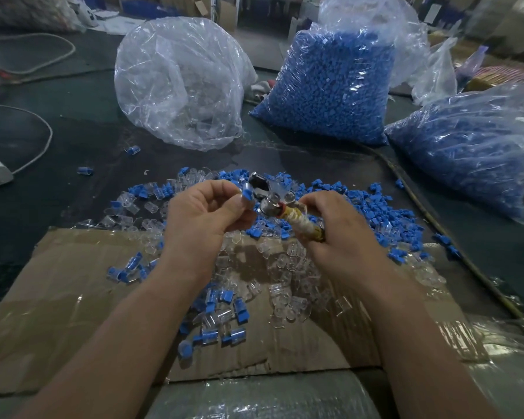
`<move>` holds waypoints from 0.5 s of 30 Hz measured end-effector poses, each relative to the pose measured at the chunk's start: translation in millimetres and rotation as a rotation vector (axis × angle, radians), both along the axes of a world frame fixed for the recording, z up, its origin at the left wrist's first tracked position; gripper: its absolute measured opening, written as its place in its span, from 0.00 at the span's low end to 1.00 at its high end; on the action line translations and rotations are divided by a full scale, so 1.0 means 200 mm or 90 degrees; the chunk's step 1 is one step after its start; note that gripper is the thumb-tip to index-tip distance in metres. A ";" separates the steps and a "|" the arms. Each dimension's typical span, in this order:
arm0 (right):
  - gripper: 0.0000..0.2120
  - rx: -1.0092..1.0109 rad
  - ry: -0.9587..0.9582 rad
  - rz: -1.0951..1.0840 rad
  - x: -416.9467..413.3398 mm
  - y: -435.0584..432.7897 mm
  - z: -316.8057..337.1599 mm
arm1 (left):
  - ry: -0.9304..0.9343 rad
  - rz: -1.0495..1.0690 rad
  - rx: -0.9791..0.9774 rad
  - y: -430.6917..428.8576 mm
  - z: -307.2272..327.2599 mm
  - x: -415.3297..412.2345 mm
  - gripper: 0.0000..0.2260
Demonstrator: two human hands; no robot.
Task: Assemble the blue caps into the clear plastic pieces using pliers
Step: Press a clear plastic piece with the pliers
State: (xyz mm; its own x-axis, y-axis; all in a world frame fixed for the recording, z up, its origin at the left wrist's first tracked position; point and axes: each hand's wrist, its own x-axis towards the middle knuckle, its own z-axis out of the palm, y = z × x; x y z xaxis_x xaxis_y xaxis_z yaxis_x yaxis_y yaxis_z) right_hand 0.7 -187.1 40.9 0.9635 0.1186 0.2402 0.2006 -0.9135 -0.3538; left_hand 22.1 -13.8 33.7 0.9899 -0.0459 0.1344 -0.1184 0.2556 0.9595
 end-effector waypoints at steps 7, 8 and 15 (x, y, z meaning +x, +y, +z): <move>0.15 0.007 0.020 0.005 0.00 0.01 0.00 | -0.011 0.006 0.019 0.00 0.01 -0.01 0.04; 0.14 0.007 0.021 0.006 0.00 0.01 0.00 | -0.011 0.006 0.018 0.00 0.01 -0.01 0.03; 0.13 0.007 0.029 0.015 0.00 0.02 0.00 | -0.033 0.026 0.063 0.00 0.01 -0.01 0.07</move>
State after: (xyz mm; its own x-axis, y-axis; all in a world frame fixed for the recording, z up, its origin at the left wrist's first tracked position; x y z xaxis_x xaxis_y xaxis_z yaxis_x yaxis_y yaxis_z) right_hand -0.3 -184.0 41.6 0.9705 0.1391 0.1969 0.2053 -0.9049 -0.3729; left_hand 20.2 -13.8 35.6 0.9830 -0.0214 0.1822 -0.1768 0.1544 0.9721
